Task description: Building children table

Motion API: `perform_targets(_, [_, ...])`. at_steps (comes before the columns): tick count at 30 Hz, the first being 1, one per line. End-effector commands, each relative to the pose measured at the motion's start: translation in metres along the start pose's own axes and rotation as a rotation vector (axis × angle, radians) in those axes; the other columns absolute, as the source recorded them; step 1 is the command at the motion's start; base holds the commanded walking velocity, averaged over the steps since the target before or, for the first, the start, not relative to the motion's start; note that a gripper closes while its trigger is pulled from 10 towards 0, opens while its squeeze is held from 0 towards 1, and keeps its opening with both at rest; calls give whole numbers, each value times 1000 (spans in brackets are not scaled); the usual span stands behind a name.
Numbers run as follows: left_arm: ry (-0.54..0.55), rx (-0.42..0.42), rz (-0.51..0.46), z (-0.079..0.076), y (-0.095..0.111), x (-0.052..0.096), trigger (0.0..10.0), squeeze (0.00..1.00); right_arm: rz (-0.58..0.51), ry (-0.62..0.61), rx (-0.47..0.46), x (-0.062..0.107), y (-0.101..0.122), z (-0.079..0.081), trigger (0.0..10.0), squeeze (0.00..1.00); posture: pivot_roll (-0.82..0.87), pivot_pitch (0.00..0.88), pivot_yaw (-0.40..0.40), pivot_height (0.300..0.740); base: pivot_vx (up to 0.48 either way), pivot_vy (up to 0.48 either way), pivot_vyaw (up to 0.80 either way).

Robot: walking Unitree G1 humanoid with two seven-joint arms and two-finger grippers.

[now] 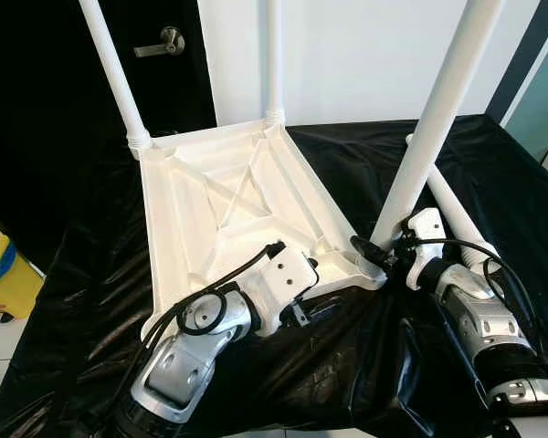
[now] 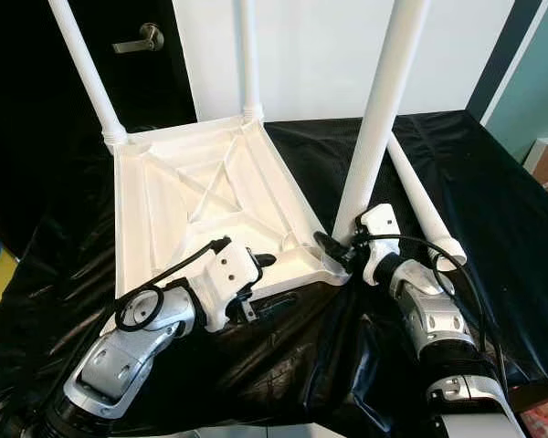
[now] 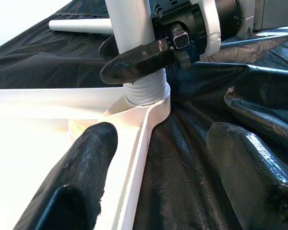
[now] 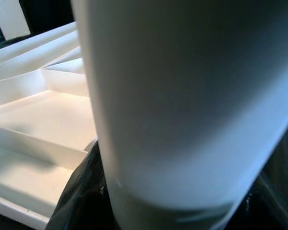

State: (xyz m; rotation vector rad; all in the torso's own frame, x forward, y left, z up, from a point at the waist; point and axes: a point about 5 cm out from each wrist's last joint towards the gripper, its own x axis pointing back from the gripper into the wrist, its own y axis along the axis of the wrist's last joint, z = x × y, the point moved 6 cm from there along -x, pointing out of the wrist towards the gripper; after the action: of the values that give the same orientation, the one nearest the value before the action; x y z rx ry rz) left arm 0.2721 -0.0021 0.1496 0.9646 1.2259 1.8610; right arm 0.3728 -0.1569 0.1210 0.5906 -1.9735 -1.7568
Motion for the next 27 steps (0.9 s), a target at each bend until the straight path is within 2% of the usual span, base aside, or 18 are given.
perform_targets(1, [25, -11, 3, 2, -2, 1, 10000, 0, 57, 6, -39, 0, -17, 5, 10000, 0, -36, 35, 3, 740, 0, 0, 0])
perform_targets(6, [21, -11, 2, 1, -2, 1, 10000, 0, 84, -137, -33, -8, -21, 4, 10000, 0, -38, 37, 6, 740, 0, 0, 0])
perform_targets(11, [20, -12, 0, 1, -1, 0, 10000, 0, 65, -191, -65, -11, -19, 4, 10000, 0, -38, 37, 6, 740, 0, 0, 0])
perform_targets(12, [19, -15, 1, 2, -1, 1, 10000, 0, 55, -301, -122, -13, -17, 5, 10000, 0, -36, 39, 10, 740, 0, 0, 0])
perform_targets(14, [19, -15, 2, 2, -2, 1, 10000, 0, 66, -405, -148, -11, -19, 5, 10000, 0, -37, 40, 12, 740, 0, 0, 0])
perform_targets(16, [19, -15, 2, 2, -2, 1, 10000, 0, 66, -405, -148, -11, -19, 5, 10000, 0, -37, 40, 12, 740, 0, 0, 0])
perform_targets(18, [16, -14, 3, 1, -2, 1, 10000, 0, 113, -557, -175, -5, -28, 3, 10000, 0, -38, 41, 12, 740, 0, 0, 0])
perform_targets(19, [16, -14, 3, 1, -2, 1, 10000, 0, 113, -557, -175, -5, -28, 3, 10000, 0, -38, 41, 12, 740, 0, 0, 0])
perform_targets(22, [10, -11, 1, -1, -2, 0, 10000, 0, 150, -782, -209, 6, -33, 4, 10000, 0, -40, 43, 14, 740, 0, 0, 0])
perform_targets(27, [9, -7, -3, -2, 0, -1, 10000, 0, 120, -838, -258, 4, -28, 11, 10000, 0, -43, 45, 12, 740, 0, 0, 0])
